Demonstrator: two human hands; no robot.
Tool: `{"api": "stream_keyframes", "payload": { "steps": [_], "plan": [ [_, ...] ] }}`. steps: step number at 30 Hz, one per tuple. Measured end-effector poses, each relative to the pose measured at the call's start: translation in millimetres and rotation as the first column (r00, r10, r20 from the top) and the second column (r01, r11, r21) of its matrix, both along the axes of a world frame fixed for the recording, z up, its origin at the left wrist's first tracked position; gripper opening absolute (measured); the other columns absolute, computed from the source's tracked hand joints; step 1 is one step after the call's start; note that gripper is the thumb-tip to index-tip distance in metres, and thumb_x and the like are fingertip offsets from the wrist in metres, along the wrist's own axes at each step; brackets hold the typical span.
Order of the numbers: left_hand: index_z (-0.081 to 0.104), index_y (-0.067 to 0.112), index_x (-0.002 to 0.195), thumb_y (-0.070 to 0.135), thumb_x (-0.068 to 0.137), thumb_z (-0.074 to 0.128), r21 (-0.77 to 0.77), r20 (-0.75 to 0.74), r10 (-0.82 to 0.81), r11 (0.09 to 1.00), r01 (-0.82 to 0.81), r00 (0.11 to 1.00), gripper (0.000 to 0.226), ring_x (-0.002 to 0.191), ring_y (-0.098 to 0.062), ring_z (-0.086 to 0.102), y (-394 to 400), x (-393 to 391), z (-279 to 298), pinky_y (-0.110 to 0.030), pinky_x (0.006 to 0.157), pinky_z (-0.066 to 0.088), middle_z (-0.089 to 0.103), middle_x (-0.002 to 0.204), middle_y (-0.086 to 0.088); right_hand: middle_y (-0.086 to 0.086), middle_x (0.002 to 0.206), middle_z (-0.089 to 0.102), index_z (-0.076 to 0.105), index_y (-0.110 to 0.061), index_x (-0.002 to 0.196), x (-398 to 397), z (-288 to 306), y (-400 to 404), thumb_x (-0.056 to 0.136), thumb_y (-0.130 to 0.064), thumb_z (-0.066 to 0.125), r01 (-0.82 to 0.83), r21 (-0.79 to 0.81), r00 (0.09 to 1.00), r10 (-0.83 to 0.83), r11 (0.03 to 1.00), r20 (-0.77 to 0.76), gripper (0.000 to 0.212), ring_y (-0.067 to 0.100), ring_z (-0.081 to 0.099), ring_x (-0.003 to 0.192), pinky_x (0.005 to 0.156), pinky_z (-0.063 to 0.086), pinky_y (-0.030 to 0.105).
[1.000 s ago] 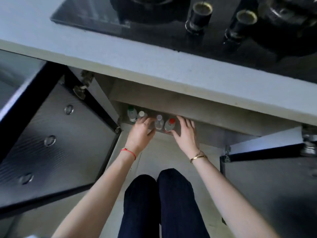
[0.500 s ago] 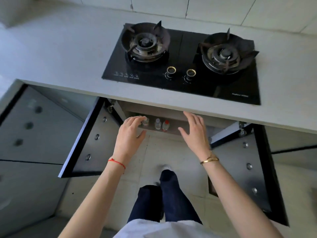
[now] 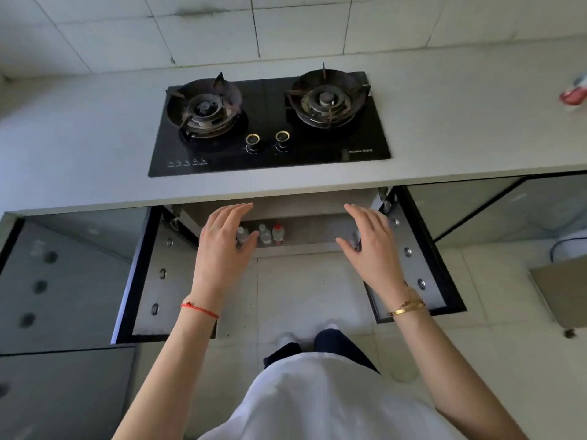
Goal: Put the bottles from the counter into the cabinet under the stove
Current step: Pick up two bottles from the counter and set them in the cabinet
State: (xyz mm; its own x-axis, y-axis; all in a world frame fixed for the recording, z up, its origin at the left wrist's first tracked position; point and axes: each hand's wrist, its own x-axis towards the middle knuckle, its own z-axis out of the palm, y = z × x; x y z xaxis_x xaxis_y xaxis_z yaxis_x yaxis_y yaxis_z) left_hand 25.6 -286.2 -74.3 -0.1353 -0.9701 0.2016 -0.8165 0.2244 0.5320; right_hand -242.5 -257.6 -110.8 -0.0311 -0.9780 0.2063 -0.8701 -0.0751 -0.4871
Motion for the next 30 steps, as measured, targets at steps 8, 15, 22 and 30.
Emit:
{"api": "stream_keyframes", "payload": {
  "steps": [8, 15, 22, 30],
  "plan": [
    [0.053, 0.019, 0.133, 0.02, 0.087, 0.068, -0.005, -0.004, -0.232, 0.973, 0.232, 0.973, 0.048, 0.126, -0.019, 0.048, 27, -122, 9, -0.045, 0.102, 0.047, 0.059, 0.129, 0.0, 0.002, 0.135, 0.053, 0.045, -0.013, 0.138, -97, 11, 79, 0.085, -0.029, 0.066, 0.2, -0.064, 0.979, -0.201, 0.978, -0.014, 0.058, 0.021, 0.044, 0.126, 0.11, 0.032, 0.031],
    [0.055, 0.017, 0.132, 0.019, 0.087, 0.068, -0.037, -0.021, -0.418, 0.908, 0.417, 0.908, 0.047, 0.124, -0.021, 0.05, 75, -282, 10, -0.041, 0.103, 0.046, 0.061, 0.127, -0.002, 0.001, 0.13, 0.055, 0.045, -0.016, 0.138, -234, 17, 171, 0.085, -0.027, 0.067, 0.363, -0.075, 0.931, -0.365, 0.929, -0.017, 0.058, 0.021, 0.047, 0.12, 0.103, 0.038, 0.035],
    [0.057, 0.016, 0.13, 0.015, 0.086, 0.069, -0.064, -0.108, -0.502, 0.865, 0.497, 0.858, 0.046, 0.122, -0.024, 0.051, 125, -444, 12, -0.038, 0.105, 0.044, 0.063, 0.122, -0.003, 0.002, 0.127, 0.054, 0.043, -0.017, 0.139, -383, 27, 246, 0.086, -0.026, 0.066, 0.492, -0.056, 0.87, -0.493, 0.869, -0.001, 0.058, 0.022, 0.043, 0.12, 0.102, 0.04, 0.039],
    [0.057, 0.015, 0.13, 0.016, 0.087, 0.068, -0.049, -0.102, -0.549, 0.836, 0.547, 0.83, 0.045, 0.117, -0.021, 0.051, 130, -565, 19, -0.028, 0.096, 0.042, 0.063, 0.117, -0.003, 0.002, 0.127, 0.054, 0.042, -0.017, 0.14, -510, 30, 263, 0.087, -0.026, 0.066, 0.577, -0.046, 0.816, -0.576, 0.815, 0.035, 0.059, 0.022, 0.042, 0.123, 0.105, 0.04, 0.04]
  ]
}}
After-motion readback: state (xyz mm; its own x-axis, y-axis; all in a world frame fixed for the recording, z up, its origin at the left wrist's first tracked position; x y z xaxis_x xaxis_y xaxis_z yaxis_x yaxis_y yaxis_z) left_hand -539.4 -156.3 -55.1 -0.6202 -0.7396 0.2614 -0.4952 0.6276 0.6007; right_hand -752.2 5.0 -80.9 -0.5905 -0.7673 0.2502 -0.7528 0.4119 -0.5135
